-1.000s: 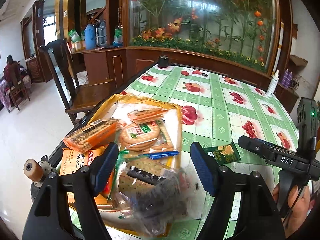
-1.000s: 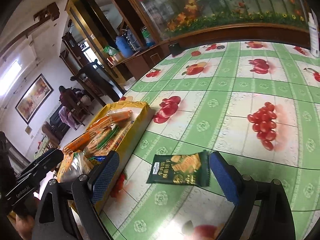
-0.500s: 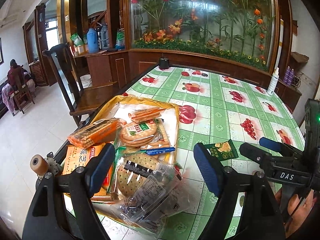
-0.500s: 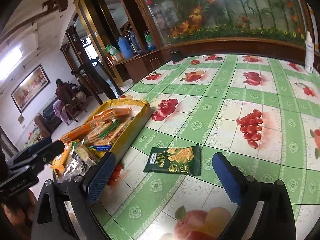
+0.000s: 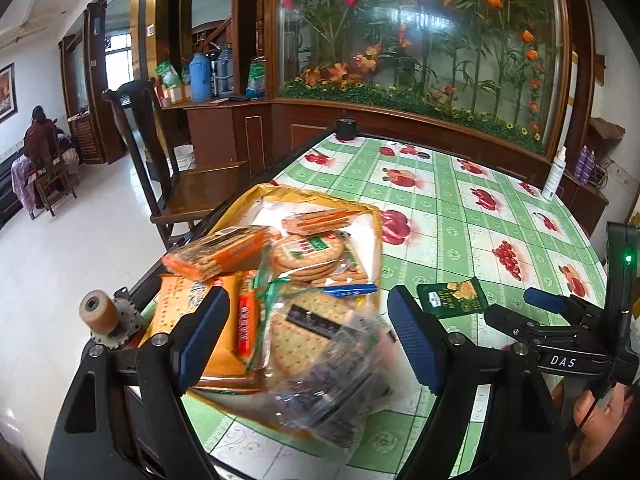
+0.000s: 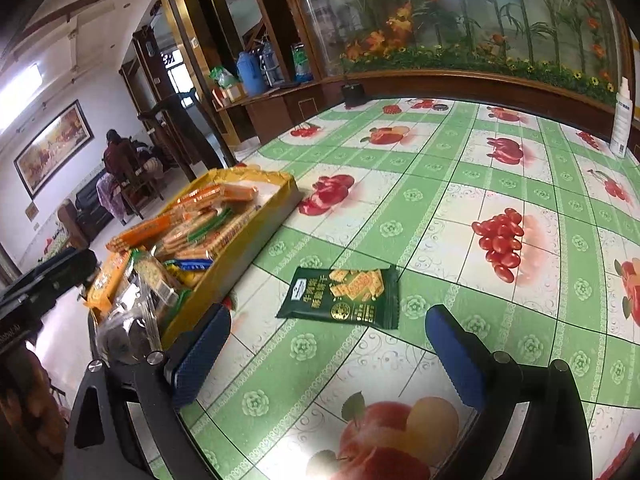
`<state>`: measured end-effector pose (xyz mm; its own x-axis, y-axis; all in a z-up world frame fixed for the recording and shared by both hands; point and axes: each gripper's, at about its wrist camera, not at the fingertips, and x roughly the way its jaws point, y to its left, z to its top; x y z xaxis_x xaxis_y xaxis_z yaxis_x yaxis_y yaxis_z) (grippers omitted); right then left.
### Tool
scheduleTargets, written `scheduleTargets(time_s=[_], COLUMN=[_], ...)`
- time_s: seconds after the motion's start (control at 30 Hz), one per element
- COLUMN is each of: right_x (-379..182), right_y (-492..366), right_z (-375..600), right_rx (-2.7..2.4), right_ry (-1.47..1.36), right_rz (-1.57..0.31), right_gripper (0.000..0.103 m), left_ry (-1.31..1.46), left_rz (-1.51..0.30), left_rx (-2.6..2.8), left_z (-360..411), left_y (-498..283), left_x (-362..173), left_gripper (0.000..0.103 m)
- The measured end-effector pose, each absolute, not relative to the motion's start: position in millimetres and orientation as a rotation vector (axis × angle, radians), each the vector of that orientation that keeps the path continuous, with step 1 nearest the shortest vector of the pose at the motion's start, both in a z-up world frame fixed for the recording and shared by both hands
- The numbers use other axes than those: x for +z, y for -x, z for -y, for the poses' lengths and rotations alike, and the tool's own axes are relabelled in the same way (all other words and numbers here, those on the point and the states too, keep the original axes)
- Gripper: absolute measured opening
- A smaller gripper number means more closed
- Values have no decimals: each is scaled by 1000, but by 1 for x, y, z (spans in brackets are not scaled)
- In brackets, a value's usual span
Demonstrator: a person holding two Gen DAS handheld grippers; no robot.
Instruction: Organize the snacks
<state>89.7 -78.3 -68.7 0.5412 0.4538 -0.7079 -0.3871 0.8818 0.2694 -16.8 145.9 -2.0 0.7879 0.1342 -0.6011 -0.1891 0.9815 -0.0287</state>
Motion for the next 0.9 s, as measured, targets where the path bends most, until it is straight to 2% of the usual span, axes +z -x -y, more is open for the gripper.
scheduleTargets(time_s=[0.37,0.5,0.73,0.9], right_x=[-67,-73,-91,-114], right_y=[-82,-92,-133,-149], right_z=[57,41,18,1], right_rx=[598,523,713,811], right_ry=[-30,143,276,508], right_rz=[-856,-855,-911,-972], right_gripper=[99,99,99,99], left_ry=[128,119,128,144], left_rz=[-610,-622,-635,-646], left_rx=[232,222,196,204], left_z=[-173,-172,-175,-183], left_y=[30,29,28,27], left_x=[-1,-4,-4,-5], left_gripper=[83,83,83,83])
